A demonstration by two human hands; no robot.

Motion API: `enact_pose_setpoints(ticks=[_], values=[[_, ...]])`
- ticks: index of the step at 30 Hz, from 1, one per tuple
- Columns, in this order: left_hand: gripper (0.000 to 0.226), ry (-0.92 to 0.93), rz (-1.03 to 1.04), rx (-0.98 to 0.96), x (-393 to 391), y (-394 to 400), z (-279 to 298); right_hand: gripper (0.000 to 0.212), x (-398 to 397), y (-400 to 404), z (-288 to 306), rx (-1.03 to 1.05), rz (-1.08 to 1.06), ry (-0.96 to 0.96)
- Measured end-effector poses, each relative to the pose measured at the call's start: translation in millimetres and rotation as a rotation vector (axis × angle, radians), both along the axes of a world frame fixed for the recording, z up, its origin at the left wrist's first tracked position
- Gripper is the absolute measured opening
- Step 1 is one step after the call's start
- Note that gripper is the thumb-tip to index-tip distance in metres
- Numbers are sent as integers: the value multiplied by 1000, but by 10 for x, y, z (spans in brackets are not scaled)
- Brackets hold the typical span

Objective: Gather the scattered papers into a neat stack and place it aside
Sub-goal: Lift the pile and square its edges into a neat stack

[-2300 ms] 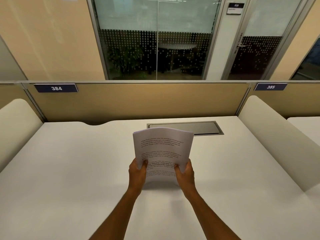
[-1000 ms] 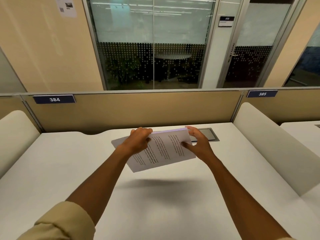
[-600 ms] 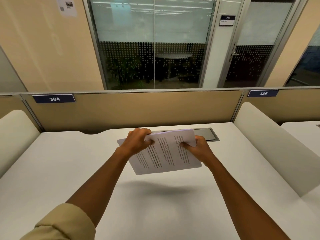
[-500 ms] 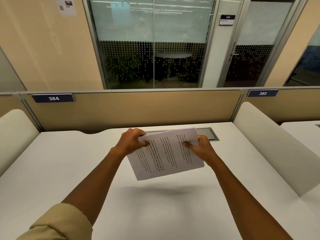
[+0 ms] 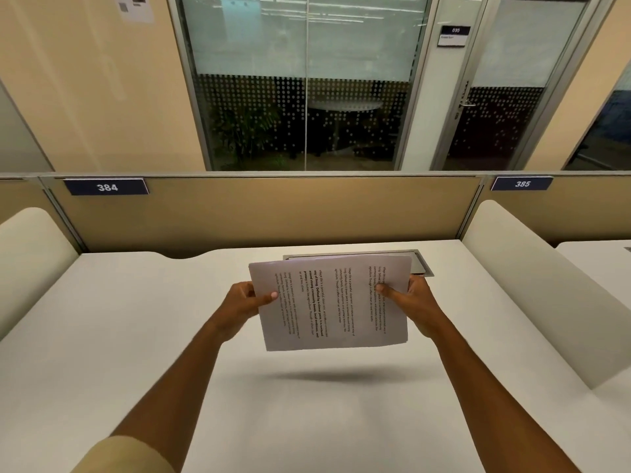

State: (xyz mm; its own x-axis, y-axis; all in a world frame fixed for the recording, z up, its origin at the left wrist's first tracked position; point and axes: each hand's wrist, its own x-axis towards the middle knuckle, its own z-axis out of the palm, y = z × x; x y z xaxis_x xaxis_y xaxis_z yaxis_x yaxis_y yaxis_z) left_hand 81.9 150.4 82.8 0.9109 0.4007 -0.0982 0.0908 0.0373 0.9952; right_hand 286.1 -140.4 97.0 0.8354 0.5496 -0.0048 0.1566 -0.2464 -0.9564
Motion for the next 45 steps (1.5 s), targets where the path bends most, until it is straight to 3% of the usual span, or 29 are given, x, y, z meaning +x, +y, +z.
enact_pose_setpoints(ticks=[3,8,19,28,45], values=[[29,-55,79,-47,30,-207,-201,28,-60,18,-60,8,-26,23],[17,-85,216,54,5,-397,-338,20,-175,32,-217,2,-77,52],[17,-75,423,116,-115,-538,-715,19,-442,62,-574,45,-146,175],[24,0,391,120,-242,-603,-968,41,-592,33,-913,31,-195,248],[31,22,383,207,-233,-553,-1011,35,-598,69,-939,-2,-219,246]])
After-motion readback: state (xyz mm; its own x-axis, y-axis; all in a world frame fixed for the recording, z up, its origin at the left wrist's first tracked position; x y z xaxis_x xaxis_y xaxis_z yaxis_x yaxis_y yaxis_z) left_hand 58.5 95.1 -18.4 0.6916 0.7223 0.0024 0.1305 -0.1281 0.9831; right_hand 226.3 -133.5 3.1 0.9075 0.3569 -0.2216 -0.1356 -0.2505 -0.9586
